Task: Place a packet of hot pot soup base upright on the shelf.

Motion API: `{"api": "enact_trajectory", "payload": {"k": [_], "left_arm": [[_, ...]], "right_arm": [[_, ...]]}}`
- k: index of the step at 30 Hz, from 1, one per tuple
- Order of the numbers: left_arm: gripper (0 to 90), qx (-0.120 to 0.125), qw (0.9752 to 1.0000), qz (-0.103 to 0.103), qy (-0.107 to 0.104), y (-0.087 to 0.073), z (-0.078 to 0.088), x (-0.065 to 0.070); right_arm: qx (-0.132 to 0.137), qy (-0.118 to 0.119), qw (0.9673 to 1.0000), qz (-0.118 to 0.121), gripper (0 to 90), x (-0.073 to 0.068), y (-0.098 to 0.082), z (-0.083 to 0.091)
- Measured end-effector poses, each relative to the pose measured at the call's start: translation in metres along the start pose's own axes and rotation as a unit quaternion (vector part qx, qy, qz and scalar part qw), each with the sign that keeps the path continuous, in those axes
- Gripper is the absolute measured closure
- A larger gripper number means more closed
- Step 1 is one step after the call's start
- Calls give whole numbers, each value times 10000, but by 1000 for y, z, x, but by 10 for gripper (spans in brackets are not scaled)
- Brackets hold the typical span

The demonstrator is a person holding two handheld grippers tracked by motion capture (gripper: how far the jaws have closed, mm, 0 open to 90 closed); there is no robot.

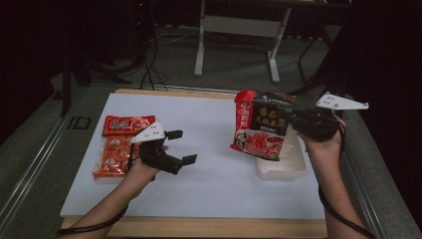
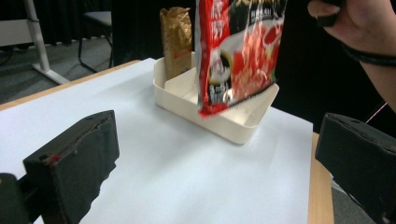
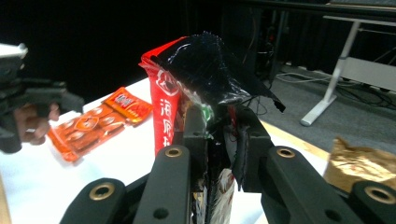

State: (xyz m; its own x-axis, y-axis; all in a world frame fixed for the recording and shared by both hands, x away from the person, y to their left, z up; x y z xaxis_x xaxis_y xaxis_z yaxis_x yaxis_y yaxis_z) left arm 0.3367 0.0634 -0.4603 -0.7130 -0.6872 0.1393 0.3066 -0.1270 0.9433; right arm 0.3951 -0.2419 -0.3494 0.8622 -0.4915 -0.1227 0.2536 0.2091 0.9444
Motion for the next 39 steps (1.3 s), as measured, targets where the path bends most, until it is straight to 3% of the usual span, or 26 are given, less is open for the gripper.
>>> {"api": "enact_trajectory", "payload": {"k": [4, 11, 18, 27, 39], "left_arm": [[0, -25, 9999, -91, 127, -11, 4, -3], [0, -160, 9995, -57, 262, -28, 8, -5], [0, -191, 9993, 5, 316, -44, 12, -6], [0, -245, 9991, 108, 342, -66, 15, -4], [0, -183, 9994, 102, 279, -69, 18, -3]], "right_arm": [[53, -103, 9999, 1, 774, 15, 4, 10], [104, -337, 9994, 71, 773, 45, 6, 25], [53, -506, 9986, -108, 772, 73, -3, 31], [22, -639, 9977, -243, 769, 103, -19, 29], [-27, -565, 9981, -247, 765, 129, -42, 9]]}}
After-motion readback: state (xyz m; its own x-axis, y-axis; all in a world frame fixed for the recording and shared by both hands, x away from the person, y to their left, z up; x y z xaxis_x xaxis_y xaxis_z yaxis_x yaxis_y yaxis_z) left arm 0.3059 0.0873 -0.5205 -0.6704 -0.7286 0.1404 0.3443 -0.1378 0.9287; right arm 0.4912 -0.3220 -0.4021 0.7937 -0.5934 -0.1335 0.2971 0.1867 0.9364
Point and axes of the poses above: each handheld gripper's, and its own axes: z roughly backward along the jaws, y roughly out of its top, x roughly to its right, the point moved 8 cm from there along -z, roughly forward along the jaws, and after that the axes turned 14 degrees about y, right-handed, at the moved point
